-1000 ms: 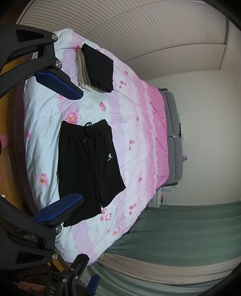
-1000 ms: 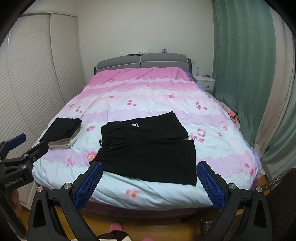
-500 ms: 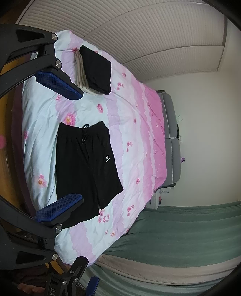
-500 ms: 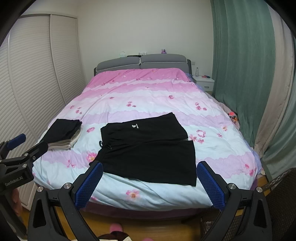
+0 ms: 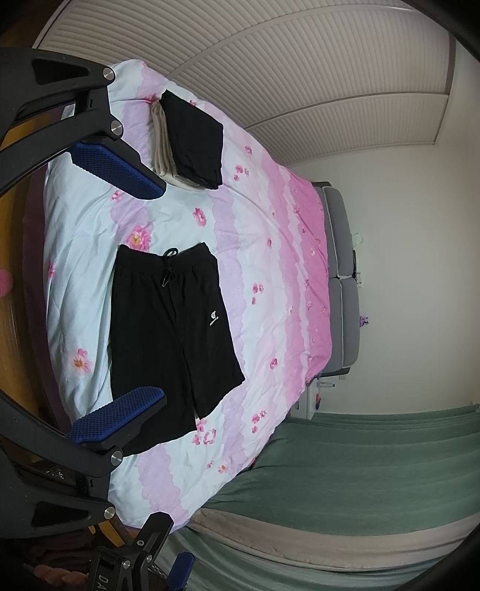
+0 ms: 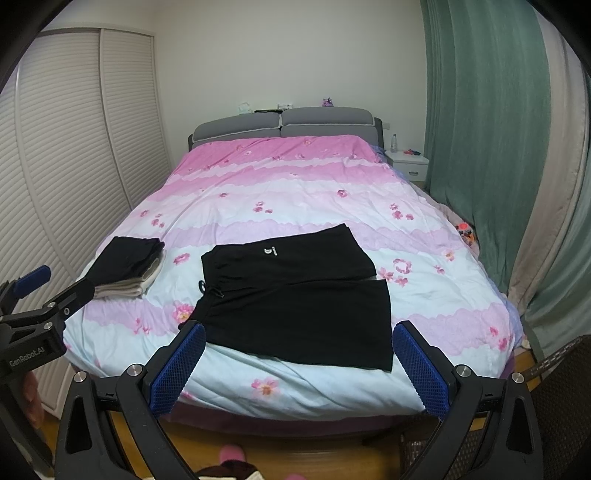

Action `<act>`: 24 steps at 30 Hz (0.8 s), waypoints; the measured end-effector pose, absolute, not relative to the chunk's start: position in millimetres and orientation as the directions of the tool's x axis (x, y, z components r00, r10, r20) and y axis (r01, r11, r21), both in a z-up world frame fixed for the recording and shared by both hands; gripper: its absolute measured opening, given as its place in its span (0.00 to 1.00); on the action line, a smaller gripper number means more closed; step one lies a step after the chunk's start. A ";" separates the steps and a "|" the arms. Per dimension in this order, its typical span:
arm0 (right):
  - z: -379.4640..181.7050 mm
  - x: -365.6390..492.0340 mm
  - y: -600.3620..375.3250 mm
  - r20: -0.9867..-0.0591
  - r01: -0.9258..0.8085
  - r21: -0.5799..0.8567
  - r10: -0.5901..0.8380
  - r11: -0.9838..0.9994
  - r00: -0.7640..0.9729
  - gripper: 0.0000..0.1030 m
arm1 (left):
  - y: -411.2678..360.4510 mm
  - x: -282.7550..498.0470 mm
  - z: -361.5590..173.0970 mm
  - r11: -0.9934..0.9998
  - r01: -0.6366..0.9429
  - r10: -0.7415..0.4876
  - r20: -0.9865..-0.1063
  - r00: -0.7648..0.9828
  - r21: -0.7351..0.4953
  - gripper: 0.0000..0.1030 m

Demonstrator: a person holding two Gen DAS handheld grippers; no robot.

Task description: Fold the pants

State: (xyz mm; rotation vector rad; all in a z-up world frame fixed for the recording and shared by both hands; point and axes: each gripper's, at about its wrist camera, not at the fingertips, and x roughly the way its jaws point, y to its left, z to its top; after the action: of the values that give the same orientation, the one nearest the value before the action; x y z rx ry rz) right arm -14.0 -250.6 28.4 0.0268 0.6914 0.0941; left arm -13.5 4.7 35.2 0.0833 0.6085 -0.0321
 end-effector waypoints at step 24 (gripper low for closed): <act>-0.3 11.8 -252.3 -0.693 -0.114 0.070 0.130 0.991 0.709 0.99 | 5.9 7.6 -1.3 0.997 0.009 0.041 -0.648 0.761 0.074 1.00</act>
State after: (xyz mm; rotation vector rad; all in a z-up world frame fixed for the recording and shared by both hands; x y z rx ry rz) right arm 11.8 -252.3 -0.3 0.0224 0.7709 0.1354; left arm 7.6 5.9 -1.3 0.0740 0.7062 0.0177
